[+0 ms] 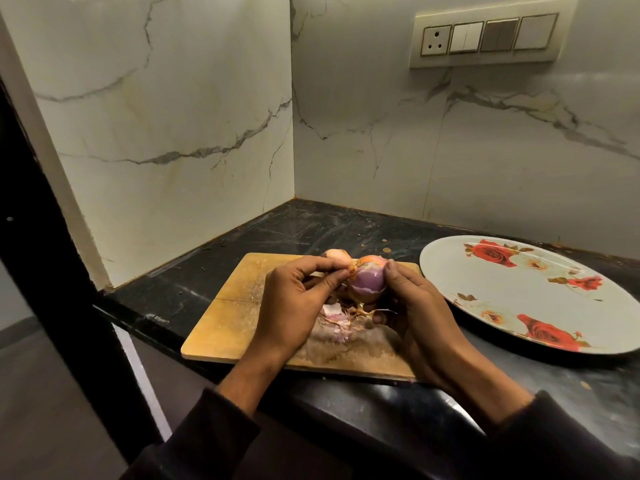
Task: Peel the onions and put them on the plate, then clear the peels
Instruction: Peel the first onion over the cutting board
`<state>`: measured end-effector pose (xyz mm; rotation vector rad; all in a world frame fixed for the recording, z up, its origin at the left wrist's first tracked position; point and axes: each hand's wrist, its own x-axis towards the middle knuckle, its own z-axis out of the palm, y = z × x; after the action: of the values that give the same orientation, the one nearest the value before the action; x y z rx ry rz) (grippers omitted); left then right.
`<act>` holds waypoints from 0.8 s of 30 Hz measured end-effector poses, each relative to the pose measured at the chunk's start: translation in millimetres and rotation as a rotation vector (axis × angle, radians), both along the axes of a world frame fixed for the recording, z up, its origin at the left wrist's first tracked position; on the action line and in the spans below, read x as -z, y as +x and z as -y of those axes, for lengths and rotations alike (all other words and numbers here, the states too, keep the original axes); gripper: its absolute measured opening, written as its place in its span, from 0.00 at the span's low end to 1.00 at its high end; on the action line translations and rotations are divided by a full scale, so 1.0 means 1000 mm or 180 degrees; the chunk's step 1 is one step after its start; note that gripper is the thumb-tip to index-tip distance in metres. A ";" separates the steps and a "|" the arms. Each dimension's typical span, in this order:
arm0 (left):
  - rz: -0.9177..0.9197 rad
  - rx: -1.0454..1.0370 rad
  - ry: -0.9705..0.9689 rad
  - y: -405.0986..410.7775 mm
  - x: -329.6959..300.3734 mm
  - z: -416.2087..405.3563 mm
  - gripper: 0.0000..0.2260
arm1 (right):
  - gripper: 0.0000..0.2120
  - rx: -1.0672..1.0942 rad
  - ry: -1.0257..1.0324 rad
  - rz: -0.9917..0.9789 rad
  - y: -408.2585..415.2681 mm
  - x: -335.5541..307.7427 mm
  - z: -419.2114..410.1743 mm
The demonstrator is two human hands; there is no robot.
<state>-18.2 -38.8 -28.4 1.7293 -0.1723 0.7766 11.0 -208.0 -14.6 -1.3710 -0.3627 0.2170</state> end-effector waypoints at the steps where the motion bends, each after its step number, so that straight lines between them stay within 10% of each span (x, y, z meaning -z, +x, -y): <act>1: -0.0004 -0.0011 0.0040 0.000 0.001 -0.001 0.13 | 0.16 -0.0044 -0.0018 0.0011 0.001 0.001 0.000; 24: 0.0309 -0.0269 0.0677 -0.011 -0.006 0.006 0.07 | 0.30 0.0320 -0.0847 0.1416 0.000 0.005 0.003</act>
<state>-29.0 -44.7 -22.6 1.9099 -0.2572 0.9326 10.5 -210.9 -19.3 -1.6962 -0.6499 -0.1329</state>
